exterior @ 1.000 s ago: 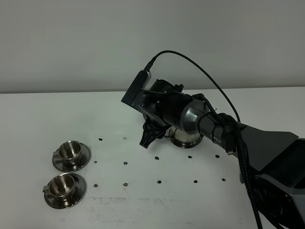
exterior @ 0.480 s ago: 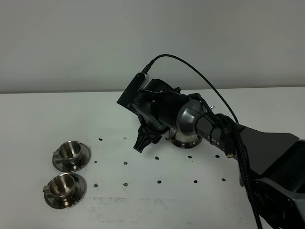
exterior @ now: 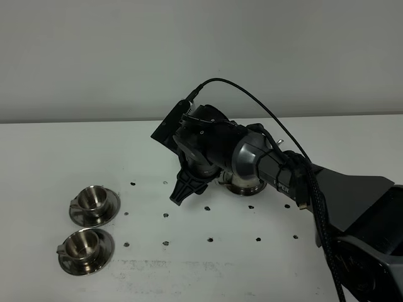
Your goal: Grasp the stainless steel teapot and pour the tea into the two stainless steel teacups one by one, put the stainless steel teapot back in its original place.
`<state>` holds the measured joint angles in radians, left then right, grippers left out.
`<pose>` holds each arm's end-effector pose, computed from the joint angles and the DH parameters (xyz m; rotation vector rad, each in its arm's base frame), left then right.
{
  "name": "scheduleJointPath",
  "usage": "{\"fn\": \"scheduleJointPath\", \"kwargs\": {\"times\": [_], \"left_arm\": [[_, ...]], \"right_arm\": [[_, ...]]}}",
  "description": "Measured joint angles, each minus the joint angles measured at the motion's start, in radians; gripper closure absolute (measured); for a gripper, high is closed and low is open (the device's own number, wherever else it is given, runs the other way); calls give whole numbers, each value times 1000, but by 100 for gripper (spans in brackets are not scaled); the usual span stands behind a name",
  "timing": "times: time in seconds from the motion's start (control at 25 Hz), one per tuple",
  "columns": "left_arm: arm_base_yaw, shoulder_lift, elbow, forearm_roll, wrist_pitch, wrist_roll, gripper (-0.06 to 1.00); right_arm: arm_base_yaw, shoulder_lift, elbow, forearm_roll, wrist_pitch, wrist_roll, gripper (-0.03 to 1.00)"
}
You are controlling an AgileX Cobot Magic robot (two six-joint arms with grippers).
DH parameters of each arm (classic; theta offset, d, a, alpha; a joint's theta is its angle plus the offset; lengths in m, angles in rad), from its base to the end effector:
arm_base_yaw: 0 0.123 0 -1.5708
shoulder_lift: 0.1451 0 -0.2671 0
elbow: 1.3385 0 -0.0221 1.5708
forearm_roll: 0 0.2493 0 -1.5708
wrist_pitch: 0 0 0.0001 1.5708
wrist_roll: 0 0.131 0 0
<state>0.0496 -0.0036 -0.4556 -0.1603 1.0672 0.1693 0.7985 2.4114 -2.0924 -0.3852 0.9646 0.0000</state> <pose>0.0508 -0.0158 0.2451 0.1286 2.0772 -0.0603 0.3918 0.3442 0.1205 -1.2247 2.3535 -0.2471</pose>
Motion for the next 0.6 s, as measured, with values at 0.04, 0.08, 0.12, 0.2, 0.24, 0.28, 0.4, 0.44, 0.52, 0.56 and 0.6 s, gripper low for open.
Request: {"fn": "scheduleJointPath", "kwargs": {"times": [0.04, 0.08, 0.12, 0.2, 0.24, 0.28, 0.4, 0.44, 0.52, 0.56, 0.6], "left_arm": [[0, 0, 0, 0, 0, 0, 40], [0, 0, 0, 0, 0, 0, 40], [0, 0, 0, 0, 0, 0, 40], [0, 0, 0, 0, 0, 0, 40], [0, 0, 0, 0, 0, 0, 40], [0, 0, 0, 0, 0, 0, 40], [0, 0, 0, 0, 0, 0, 40], [0, 0, 0, 0, 0, 0, 40], [0, 0, 0, 0, 0, 0, 40], [0, 0, 0, 0, 0, 0, 40], [0, 0, 0, 0, 0, 0, 40]], "right_arm": [[0, 0, -1, 0, -6, 0, 53], [0, 0, -4, -1, -14, 0, 53], [0, 0, -9, -1, -23, 0, 53], [0, 0, -13, -4, -40, 0, 53], [0, 0, -14, -4, -48, 0, 53], [0, 1, -16, -4, -54, 0, 53], [-3, 5, -16, -5, -57, 0, 53], [-5, 7, -16, -5, -56, 0, 53], [-10, 11, -16, -4, -56, 0, 53], [-10, 14, -16, -4, -55, 0, 53], [-10, 16, -16, -4, -54, 0, 53]]}}
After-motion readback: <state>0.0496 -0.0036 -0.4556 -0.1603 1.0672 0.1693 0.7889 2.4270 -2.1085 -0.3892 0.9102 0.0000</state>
